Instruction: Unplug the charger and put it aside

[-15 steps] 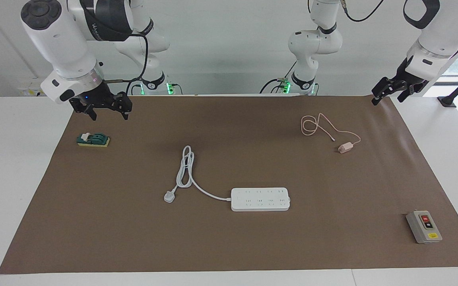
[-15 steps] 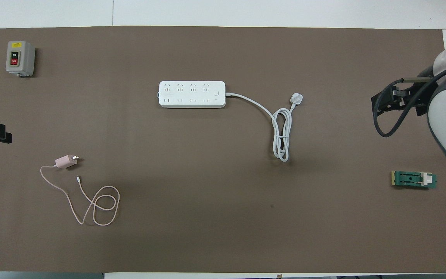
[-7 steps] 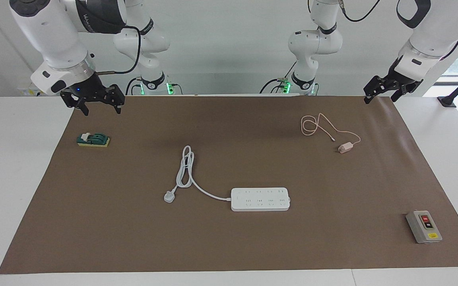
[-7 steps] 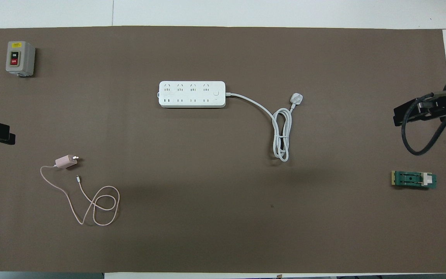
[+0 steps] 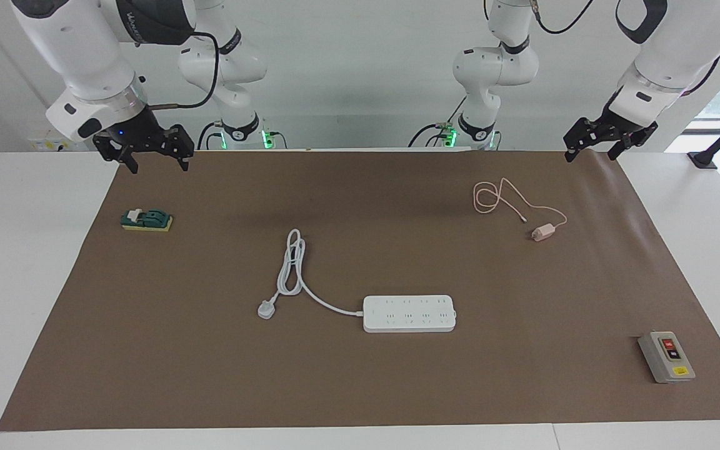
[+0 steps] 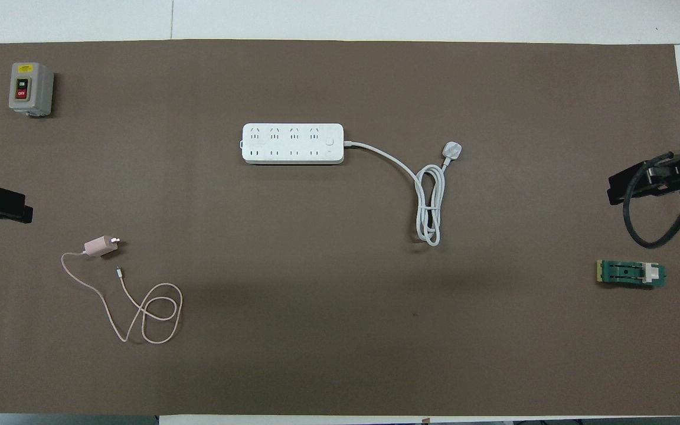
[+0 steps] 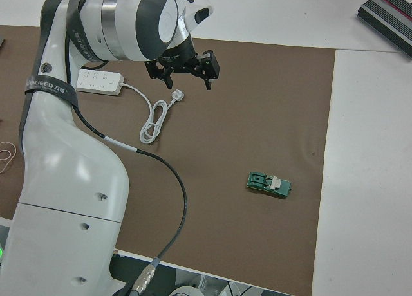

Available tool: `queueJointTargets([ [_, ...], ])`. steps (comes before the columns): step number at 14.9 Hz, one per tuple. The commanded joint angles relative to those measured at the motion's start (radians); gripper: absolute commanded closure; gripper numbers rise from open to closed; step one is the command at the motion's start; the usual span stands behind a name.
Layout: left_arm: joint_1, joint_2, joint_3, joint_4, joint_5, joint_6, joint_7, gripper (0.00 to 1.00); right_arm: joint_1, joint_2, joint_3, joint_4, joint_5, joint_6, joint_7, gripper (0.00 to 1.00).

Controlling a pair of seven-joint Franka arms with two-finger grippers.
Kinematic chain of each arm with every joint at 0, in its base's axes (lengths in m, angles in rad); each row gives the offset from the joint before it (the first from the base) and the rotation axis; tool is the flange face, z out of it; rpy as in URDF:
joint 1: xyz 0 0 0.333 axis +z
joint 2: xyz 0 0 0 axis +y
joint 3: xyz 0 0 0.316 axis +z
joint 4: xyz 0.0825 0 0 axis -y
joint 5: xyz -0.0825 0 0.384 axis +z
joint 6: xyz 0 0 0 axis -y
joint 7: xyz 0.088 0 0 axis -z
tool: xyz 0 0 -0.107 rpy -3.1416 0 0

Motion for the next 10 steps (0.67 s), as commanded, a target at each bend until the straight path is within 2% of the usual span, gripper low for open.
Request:
queueJointTargets([
  [1, -0.029, -0.007, 0.006, 0.009, 0.004, -0.054, 0.01, 0.0, -0.039, -0.053, 0.011, -0.076, -0.016, -0.004, -0.024, 0.0],
  [3, -0.035, -0.01, 0.006, 0.005, 0.004, -0.053, 0.009, 0.0, -0.056, -0.084, 0.011, -0.123, -0.018, 0.006, -0.028, 0.0],
  [8, -0.038, -0.01, 0.0, -0.004, 0.002, -0.033, 0.026, 0.0, -0.051, -0.089, 0.019, -0.128, -0.053, 0.018, -0.03, 0.0],
  [10, -0.041, -0.01, 0.0, -0.004, 0.002, -0.012, 0.068, 0.0, -0.05, -0.086, 0.02, -0.128, -0.053, 0.082, -0.028, 0.0],
])
